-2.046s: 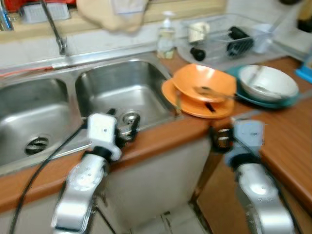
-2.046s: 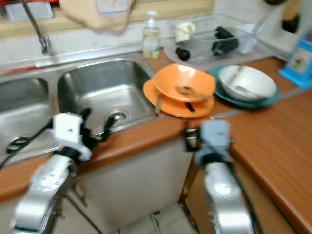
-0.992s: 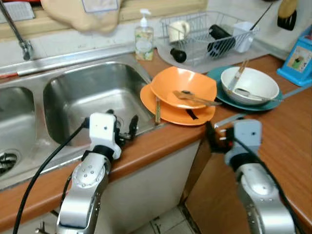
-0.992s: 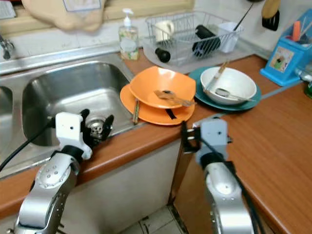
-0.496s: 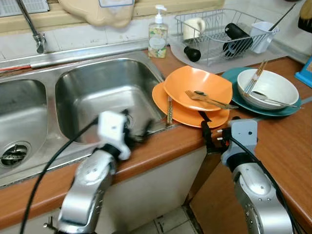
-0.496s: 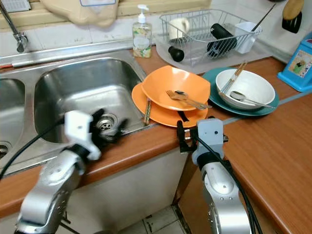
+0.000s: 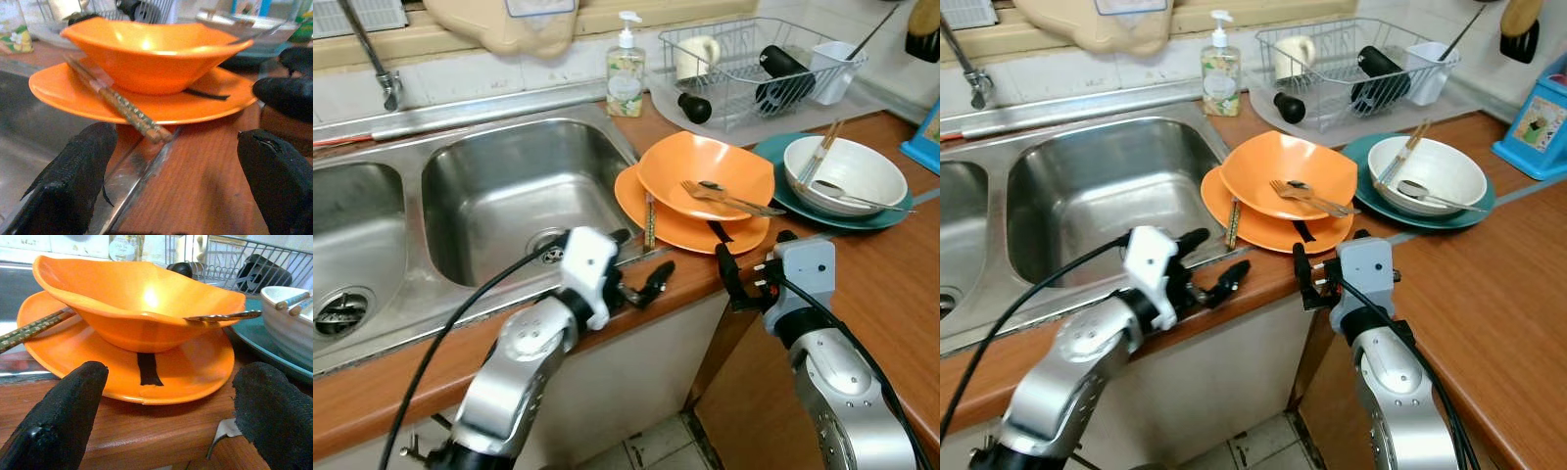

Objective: Kitchen organization

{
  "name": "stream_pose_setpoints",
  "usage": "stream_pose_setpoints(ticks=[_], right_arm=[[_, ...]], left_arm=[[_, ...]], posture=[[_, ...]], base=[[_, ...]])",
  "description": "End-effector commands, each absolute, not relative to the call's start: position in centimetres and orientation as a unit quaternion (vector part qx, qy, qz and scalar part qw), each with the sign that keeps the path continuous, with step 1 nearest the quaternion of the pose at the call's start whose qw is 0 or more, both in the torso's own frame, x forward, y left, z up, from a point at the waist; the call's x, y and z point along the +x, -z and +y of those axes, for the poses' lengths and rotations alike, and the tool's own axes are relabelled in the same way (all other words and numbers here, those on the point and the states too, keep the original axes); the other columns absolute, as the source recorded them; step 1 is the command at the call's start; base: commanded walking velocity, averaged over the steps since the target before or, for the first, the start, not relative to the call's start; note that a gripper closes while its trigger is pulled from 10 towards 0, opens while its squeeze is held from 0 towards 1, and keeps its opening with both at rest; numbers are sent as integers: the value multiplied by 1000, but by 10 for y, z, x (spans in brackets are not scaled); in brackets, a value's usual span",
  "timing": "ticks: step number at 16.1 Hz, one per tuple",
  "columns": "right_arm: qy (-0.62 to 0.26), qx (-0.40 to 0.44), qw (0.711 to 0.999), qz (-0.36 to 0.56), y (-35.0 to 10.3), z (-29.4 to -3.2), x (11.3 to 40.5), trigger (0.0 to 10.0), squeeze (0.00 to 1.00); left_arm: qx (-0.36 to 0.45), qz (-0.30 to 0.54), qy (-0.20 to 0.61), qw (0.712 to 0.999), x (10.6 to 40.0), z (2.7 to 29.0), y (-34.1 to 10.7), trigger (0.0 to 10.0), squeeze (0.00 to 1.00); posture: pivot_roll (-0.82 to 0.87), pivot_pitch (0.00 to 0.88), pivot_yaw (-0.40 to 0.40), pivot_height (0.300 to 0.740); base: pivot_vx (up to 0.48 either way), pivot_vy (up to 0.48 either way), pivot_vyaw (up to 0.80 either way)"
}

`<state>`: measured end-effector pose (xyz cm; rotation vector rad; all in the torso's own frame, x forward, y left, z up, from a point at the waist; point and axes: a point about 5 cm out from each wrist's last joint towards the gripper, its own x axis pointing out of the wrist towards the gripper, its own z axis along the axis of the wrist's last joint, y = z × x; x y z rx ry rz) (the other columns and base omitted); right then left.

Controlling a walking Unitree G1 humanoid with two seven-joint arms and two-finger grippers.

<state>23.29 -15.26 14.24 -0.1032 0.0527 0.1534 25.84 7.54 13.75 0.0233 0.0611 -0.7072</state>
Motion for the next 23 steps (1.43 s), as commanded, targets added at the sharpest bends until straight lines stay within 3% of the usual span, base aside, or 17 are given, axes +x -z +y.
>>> stream_pose_setpoints(ticks=[1,5,11,15,23], right_arm=[[-84,-53,995,19,-146,-152,232,10000,0],[-48,-35,997,47,-140,-163,232,10000,0],[-25,99,990,93,-136,-164,239,10000,0],[-58,119,985,111,-137,-152,247,10000,0],[-62,140,980,130,-138,-139,266,10000,0]], left_arm=[[24,39,342,939,261,74,-134,10000,0],[26,37,329,943,263,73,-134,10000,0],[16,24,316,948,257,92,-141,10000,0],[28,28,307,951,253,107,-140,10000,0],[36,25,292,955,255,111,-141,10000,0]], posture=[[-54,0,33,740],[-54,0,40,740],[-44,0,38,740],[-33,0,34,740],[-27,0,33,740]], base=[[0,0,0],[0,0,0],[0,0,0],[0,0,0],[0,0,0]])
